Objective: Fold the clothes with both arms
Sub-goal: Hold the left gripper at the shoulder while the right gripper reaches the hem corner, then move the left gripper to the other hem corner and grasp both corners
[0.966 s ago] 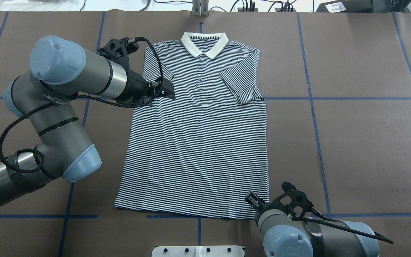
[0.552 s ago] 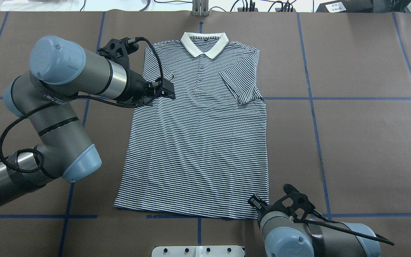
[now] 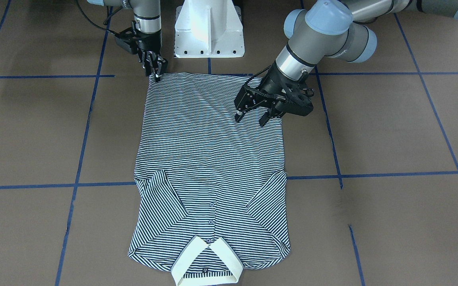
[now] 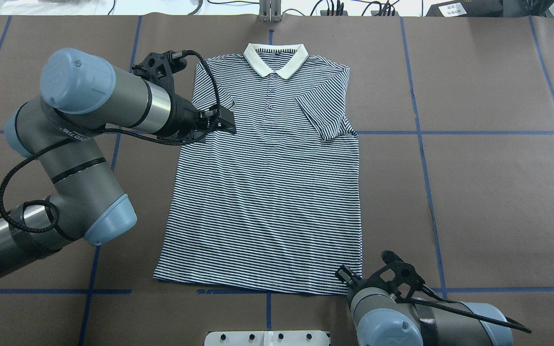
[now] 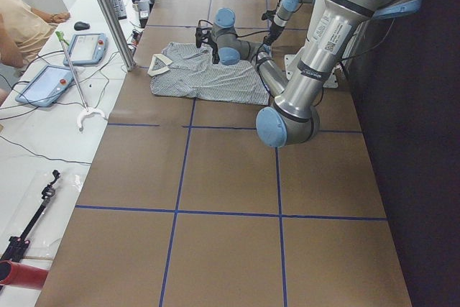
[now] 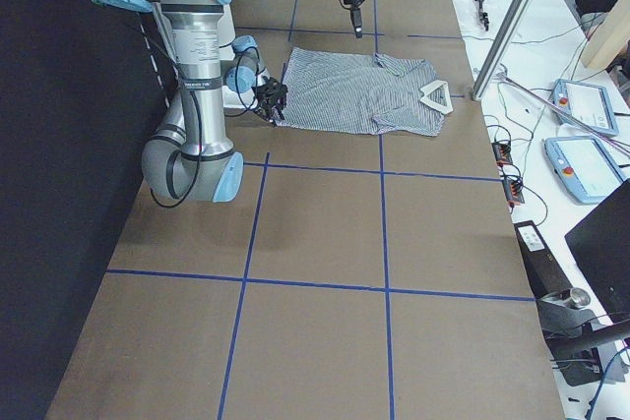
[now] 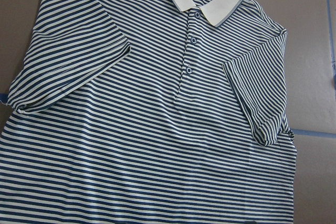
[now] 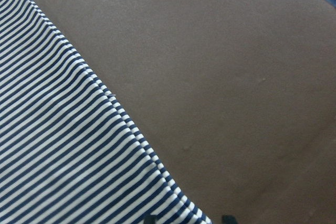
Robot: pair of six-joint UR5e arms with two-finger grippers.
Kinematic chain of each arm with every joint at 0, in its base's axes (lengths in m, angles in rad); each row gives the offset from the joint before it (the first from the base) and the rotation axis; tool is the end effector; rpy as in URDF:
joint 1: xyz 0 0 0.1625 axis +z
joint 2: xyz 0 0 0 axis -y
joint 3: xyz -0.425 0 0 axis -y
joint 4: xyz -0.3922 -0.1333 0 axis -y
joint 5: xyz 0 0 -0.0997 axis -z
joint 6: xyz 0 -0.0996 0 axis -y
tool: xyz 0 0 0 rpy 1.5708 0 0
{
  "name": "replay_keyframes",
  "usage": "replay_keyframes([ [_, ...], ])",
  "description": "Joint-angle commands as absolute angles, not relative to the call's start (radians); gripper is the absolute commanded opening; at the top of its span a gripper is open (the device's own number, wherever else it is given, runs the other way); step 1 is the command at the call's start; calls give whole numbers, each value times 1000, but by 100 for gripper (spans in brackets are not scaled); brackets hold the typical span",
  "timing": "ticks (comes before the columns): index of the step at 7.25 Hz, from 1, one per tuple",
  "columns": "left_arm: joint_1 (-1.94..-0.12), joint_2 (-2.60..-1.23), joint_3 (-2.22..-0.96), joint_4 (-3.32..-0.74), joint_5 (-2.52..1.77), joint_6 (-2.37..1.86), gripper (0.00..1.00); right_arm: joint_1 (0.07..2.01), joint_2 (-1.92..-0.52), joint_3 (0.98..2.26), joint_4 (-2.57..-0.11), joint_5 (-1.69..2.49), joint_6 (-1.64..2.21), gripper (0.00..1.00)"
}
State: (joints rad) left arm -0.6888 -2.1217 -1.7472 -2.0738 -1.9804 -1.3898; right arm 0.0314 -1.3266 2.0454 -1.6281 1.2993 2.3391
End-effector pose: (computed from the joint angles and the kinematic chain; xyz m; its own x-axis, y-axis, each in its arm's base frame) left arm 0.4306 -0.4758 0.2004 0.3064 -0.0384 -0.9511 0.2420 0.9695 0.0389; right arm -0.5302 -0.1767 0.3311 0.4317 0.6834 0.5888 -0.6882 0.6715 -0.2747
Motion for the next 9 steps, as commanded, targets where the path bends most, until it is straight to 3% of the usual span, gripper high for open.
replay_keyframes([
  [1, -689, -2121, -1749, -2072, -1980, -1390, 80, 28, -1325, 2048, -1628, 1301, 2339, 0],
  [4, -626, -2109, -1823, -2033, -1857, -1508, 80, 29, -1325, 2158, -1704, 1304, 2327, 0],
  [6, -394, -1961, -2036, -1747, -1558, -1581, 80, 34, -1322, 2174, -1726, 1321, 2326, 0],
  [9, -275, -1771, -2060, -1746, -1543, -1646, 79, 43, -1321, 2171, -1726, 1325, 2321, 0],
])
